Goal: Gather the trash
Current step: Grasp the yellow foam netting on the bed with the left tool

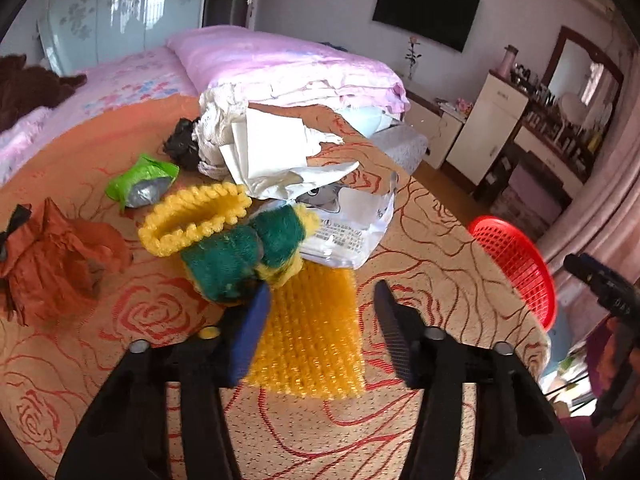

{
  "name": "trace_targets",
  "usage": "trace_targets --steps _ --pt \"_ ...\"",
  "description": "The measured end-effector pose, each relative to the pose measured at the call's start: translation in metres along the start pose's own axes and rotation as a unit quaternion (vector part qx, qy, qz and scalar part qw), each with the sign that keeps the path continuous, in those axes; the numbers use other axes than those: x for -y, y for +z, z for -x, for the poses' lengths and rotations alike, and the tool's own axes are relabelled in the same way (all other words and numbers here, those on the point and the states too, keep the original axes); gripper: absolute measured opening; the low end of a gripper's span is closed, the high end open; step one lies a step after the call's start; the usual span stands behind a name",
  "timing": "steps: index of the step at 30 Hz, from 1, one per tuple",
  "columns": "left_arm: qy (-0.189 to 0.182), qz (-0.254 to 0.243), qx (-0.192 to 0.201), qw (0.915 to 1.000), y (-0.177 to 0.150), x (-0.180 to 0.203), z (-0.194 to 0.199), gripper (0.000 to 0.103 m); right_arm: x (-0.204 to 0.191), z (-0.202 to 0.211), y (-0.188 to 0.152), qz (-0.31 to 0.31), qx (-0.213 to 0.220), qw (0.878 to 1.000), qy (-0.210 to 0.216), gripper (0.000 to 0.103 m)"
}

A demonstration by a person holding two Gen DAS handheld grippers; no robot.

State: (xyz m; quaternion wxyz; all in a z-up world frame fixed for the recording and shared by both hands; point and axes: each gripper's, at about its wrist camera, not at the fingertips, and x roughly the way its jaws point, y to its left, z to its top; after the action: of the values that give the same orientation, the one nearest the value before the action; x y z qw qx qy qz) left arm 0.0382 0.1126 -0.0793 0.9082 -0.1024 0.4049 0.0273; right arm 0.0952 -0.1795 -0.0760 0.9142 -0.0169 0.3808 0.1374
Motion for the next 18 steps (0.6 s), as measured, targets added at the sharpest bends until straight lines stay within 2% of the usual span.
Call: trace_targets --steps 1,2,4,8,13,16,17,18 --pt "0.003 -0.003 -0.001 1.0000 0.000 0.001 0.000 0.032 -0.001 0.000 0.000 0.001 -0.001 1.000 0.000 0.074" --pt "0.006 -0.005 -0.001 1.0000 -0.001 0.003 0.000 0.029 -0.002 -0.001 -0.001 0.002 -0.002 1.000 0.000 0.074" --pt "0.010 -0.011 0.001 0.9999 -0.005 0.001 0.002 0.015 -0.005 -0.001 -0.003 0.005 -0.003 1.000 0.001 0.074" --pt "-0.002 -0.001 0.000 1.0000 -0.012 -0.005 0.008 0.003 -0.012 -0.002 -0.004 0.012 -0.006 1.000 0.005 0.074" --pt "-0.012 0.011 0.003 0.9999 -0.021 -0.009 0.019 0.002 -0.026 -0.003 -0.006 0.028 -0.011 0.999 0.017 0.074" --pt "-0.006 0.024 0.014 0.9996 -0.020 -0.012 0.026 0.004 -0.034 -0.004 -0.007 0.037 -0.013 0.999 0.024 0.074" --pt "-0.007 0.026 0.013 0.9996 -0.019 -0.012 0.027 0.007 -0.036 -0.004 -0.008 0.038 -0.013 0.999 0.026 0.074" --pt "-0.008 0.030 0.012 0.9994 -0.018 -0.012 0.027 0.023 -0.037 -0.004 -0.008 0.039 -0.014 0.999 0.028 0.074"
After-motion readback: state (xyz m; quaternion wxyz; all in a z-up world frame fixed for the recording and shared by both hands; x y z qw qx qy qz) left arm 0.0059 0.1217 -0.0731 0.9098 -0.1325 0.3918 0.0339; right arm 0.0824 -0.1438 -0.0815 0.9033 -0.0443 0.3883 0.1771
